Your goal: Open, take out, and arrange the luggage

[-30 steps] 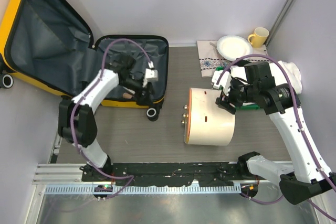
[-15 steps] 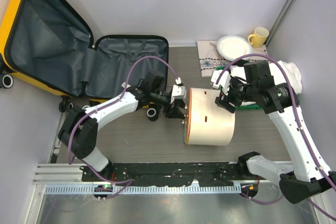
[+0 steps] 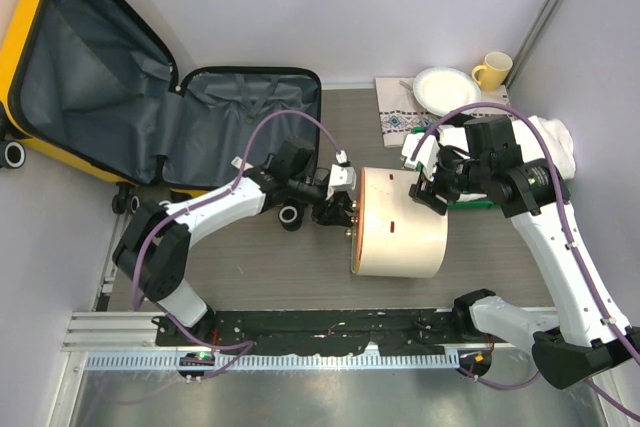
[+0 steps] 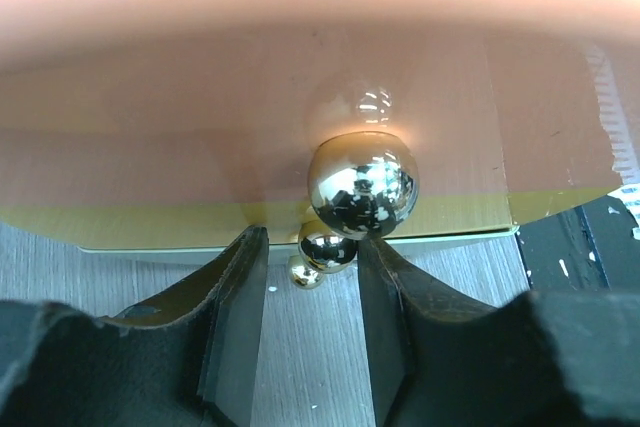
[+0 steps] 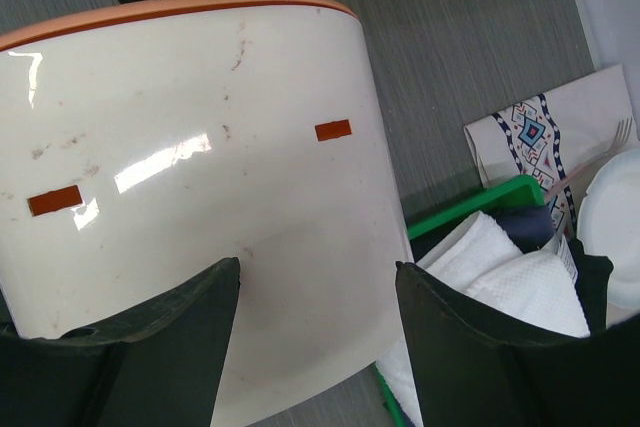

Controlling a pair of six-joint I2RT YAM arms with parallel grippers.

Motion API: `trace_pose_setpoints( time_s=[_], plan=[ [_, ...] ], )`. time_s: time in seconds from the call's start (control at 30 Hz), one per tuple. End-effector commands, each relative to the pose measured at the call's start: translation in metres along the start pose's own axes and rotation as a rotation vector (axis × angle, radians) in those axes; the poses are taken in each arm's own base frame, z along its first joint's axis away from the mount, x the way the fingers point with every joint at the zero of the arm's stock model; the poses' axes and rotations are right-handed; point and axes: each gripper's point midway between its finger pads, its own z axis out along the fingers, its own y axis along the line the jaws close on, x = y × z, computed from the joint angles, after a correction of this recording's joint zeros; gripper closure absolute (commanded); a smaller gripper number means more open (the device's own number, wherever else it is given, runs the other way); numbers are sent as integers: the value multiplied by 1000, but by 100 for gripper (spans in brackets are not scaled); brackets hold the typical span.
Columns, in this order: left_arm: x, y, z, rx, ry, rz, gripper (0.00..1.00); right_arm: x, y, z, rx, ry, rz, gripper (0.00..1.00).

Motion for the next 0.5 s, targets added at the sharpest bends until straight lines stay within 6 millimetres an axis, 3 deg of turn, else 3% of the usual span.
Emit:
trace_pose_setpoints(
  time_s=[0.0, 0.2, 0.33, 0.47],
  plan=[
    [-5, -2, 7, 27, -26, 38, 57, 80, 61, -1, -244, 344, 127, 29],
    [-1, -4, 9, 33, -26, 19, 66, 80, 61, -1, -246, 344, 126, 29],
    [0, -4, 7, 16, -20, 12, 83, 82, 60, 0, -244, 347, 125, 30],
    [6, -5, -9, -32, -12, -4, 98, 87, 64, 0, -243, 354, 117, 30]
  ],
)
